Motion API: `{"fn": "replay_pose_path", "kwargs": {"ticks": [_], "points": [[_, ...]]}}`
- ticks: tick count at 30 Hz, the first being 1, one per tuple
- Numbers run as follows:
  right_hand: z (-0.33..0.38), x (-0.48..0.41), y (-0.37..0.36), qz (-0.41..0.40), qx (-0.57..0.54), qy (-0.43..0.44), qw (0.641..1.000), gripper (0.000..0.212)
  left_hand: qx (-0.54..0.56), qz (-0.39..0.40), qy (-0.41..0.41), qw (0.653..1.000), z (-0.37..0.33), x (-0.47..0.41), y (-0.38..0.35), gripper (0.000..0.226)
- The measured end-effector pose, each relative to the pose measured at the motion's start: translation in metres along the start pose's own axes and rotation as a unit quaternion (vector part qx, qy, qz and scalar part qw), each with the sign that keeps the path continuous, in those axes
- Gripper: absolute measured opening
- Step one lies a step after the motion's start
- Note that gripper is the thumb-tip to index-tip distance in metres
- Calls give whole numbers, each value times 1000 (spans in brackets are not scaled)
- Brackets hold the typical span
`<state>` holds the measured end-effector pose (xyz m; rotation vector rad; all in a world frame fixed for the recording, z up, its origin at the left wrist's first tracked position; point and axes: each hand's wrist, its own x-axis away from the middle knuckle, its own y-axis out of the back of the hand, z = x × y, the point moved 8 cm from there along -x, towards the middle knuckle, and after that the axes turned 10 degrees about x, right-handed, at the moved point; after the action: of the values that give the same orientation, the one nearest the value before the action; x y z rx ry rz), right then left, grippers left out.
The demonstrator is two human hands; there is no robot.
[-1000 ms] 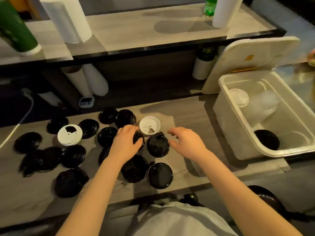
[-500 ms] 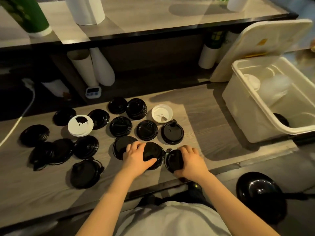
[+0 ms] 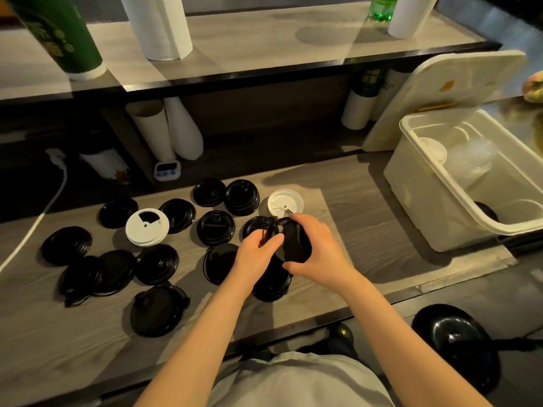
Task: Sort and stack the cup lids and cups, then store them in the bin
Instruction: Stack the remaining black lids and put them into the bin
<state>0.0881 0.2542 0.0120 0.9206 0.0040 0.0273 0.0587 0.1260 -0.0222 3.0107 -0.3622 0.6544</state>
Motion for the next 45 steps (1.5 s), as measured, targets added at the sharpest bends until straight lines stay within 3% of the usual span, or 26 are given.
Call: {"fn": "replay_pose_path", "kwargs": {"ticks": [6,11,15,18,24,27,30,34,38,41,43,45], "points": [[-6,-10,-16,45,-17,3,999,84,63,-48,25,997,9,-2,17,9],[-82,-29,2,-7,-36,-193,981,62,110,-120,32,986,15,0,44,8],[-115,-44,-21,91,-3,-298,950,91,131,-138,36,981,14,1,55,11],[-108,-50,-41,157,105,-278,942,106,140,-152,37,978,12,1,58,14],[-105,-48,-46,99,134,-242,956,100,144,-164,33,975,11,0,61,17],[-102,-34,-43,28,27,-239,970,95,143,-163,30,976,12,-1,59,13],[-103,-18,-44,-34,-97,-251,962,91,136,-162,27,977,12,-3,56,11],[-118,-9,-42,-54,-182,-311,931,58,139,-154,32,978,14,-5,52,16],[-117,-8,-26,-88,-277,-310,905,31,152,-147,39,977,15,-4,48,20],[-90,-15,-12,-100,-412,-277,862,25,174,-142,59,973,19,-2,44,31],[-64,-23,-6,-74,-505,-234,828,25,213,-136,82,964,23,-1,40,46],[-38,-28,-6,-31,-542,-198,817,28,268,-129,88,951,21,2,35,48]]}}
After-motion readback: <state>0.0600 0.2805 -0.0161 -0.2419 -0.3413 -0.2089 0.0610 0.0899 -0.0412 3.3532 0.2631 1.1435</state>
